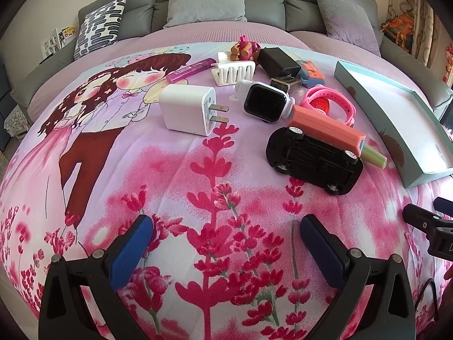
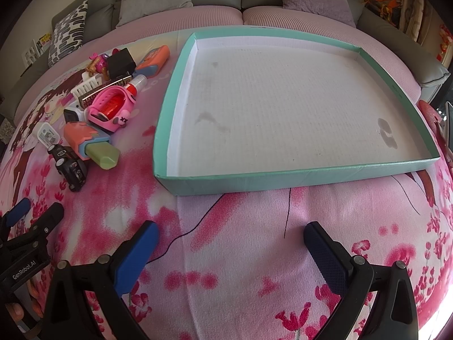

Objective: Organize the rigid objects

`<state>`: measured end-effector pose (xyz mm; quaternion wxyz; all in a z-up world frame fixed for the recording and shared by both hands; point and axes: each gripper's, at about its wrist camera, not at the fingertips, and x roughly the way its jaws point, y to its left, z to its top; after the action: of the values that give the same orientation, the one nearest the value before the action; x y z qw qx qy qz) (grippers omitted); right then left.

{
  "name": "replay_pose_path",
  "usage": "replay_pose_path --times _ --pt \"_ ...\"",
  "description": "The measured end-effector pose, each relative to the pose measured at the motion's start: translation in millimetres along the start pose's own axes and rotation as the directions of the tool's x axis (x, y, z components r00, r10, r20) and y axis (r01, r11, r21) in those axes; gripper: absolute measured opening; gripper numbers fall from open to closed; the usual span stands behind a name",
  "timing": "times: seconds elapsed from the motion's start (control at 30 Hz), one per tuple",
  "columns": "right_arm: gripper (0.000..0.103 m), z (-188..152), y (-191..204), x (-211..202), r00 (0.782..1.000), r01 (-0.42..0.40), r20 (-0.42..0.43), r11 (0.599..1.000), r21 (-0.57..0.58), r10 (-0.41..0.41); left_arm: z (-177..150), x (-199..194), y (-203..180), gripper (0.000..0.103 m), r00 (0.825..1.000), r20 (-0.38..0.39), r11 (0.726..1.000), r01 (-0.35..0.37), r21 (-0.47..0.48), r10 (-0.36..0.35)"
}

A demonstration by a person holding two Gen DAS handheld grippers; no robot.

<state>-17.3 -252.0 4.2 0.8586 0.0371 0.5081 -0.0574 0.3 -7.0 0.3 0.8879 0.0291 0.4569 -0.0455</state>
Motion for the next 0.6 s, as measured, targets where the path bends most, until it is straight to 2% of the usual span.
replay_pose_path --times 0.17,0.37,0.6 --pt "0.103 -0.3 0.4 0.2 1.000 0.002 0.000 1.000 -0.001 -0.002 2.5 1.5 -0.1 0.103 0.999 -0.033 1.000 0.008 0.010 -0.007" --pt "0.103 -1.2 1.8 1.8 1.000 0.003 0.000 1.000 -0.001 -0.003 0.0 0.4 0.3 0.103 1.000 -0.019 1.000 0.011 0.003 -0.010" --pt "0.103 -1.6 0.1 -1.3 1.000 -0.006 0.010 1.000 0.008 0.006 3.1 -5.3 1.1 0.103 0.999 -0.050 1.000 0.017 -0.016 -0.018"
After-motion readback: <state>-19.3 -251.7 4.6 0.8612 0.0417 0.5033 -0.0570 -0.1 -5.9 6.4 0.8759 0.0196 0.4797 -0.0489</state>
